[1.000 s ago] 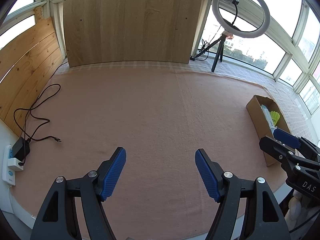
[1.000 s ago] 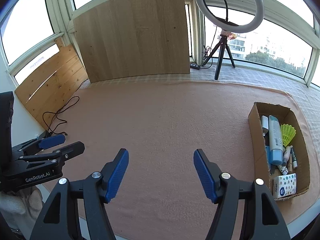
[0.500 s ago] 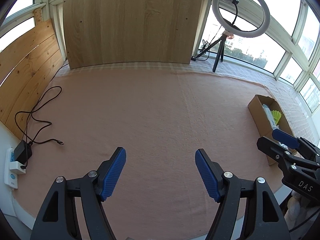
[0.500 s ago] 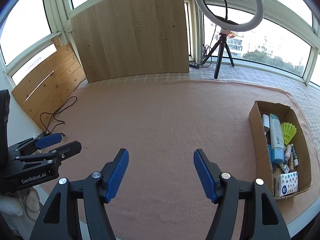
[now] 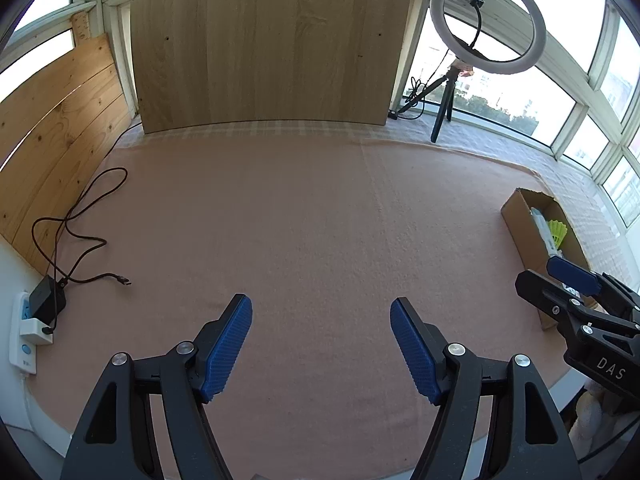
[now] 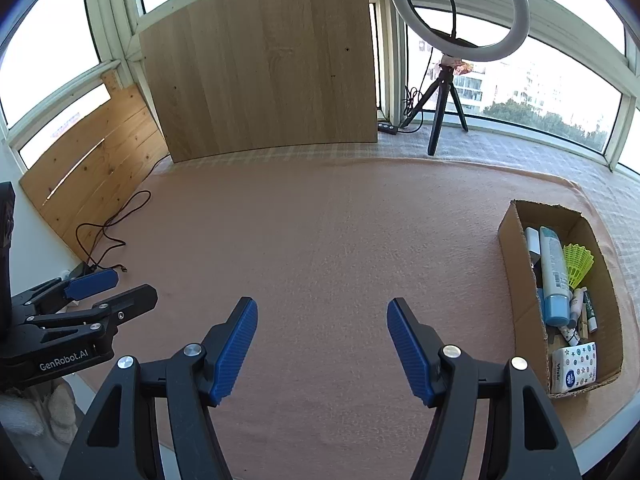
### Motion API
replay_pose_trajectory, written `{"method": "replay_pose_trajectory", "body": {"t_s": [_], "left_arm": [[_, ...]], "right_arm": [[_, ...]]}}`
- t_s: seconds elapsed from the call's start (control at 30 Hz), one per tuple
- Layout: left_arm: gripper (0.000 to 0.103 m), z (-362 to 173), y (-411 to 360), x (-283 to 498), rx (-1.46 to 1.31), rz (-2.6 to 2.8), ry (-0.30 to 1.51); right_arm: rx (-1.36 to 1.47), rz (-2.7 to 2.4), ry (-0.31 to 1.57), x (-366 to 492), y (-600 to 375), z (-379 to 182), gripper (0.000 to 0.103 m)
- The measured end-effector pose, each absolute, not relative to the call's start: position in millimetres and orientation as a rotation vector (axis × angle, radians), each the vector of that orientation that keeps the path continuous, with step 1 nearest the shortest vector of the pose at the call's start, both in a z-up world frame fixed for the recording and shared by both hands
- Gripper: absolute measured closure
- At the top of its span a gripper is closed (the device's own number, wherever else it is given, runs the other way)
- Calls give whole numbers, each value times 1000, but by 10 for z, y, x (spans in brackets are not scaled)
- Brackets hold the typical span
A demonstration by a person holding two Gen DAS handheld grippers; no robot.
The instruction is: Organize objects
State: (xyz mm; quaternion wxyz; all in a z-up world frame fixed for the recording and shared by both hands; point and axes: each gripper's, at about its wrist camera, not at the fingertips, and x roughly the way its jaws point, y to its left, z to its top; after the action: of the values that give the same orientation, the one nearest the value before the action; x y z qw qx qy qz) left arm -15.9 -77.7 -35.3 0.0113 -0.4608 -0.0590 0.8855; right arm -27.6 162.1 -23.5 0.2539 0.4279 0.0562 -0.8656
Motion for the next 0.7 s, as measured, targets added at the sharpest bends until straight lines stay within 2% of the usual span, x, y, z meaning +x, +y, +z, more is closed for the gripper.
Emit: {"method": "replay_pose_trajectory", "body": {"t_s": [0.7], "left_arm": [[28, -400, -740, -263, -1452, 2752, -173]], "right_arm": [[1179, -2351, 147, -376, 1648, -255, 39]]}}
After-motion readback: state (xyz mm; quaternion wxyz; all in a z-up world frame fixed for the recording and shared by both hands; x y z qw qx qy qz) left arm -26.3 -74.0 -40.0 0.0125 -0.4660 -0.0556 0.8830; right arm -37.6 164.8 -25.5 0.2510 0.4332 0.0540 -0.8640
